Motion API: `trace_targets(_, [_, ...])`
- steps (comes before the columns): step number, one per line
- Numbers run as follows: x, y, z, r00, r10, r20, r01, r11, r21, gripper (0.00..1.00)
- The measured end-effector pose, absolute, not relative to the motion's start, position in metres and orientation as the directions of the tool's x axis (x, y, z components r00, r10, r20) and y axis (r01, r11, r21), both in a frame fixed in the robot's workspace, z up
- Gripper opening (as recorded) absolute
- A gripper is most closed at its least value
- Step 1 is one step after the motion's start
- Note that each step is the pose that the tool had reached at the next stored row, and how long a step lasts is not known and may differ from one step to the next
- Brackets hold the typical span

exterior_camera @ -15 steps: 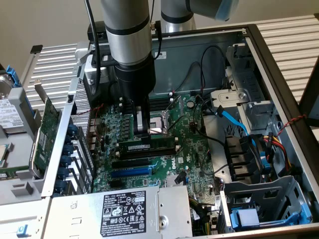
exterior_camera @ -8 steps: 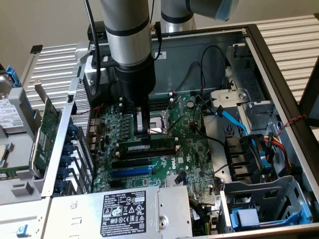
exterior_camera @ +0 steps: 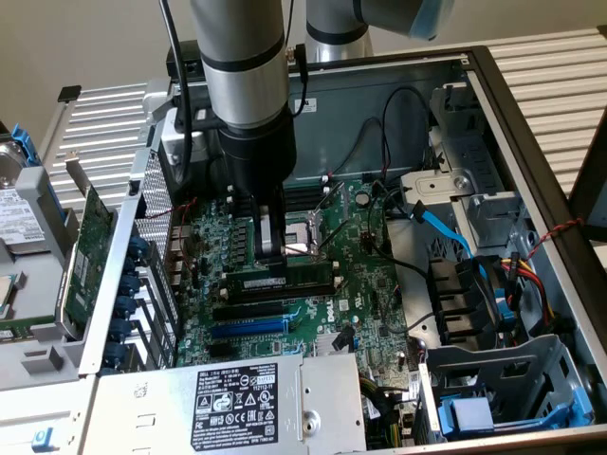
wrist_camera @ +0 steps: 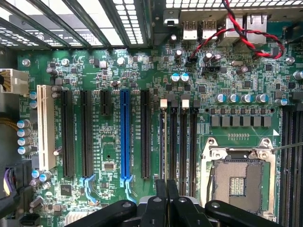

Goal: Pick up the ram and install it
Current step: 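Insert the ram into the slot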

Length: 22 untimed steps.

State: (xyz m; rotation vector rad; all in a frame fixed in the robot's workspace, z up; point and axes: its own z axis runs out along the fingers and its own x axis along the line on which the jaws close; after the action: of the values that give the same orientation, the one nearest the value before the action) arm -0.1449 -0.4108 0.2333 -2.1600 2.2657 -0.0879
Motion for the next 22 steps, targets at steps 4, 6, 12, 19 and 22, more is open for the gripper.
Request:
trace_targets(4, [-0.145,-0.411,0.232,-0.048,-0.998,0.031,-0.998,0.047,-0.048,0.12])
trace_targets(6, [-0.145,-0.411,0.231,-0.048,-0.998,0.031,-0.998,0.047,-0.048,0.13])
trace_targets(12, [-0.145,-0.411,0.233,-0.048,-0.998,0.031,-0.998,0.047,-0.049,0.26])
trace_targets(19, [-0.146,-0.411,0.243,-0.048,-0.998,0.032,-0.998,0.047,-0.049,0.26])
trace_targets(22, [-0.146,-0.411,0.244,-0.048,-0.998,0.032,-0.998,0.047,-0.049,0.26])
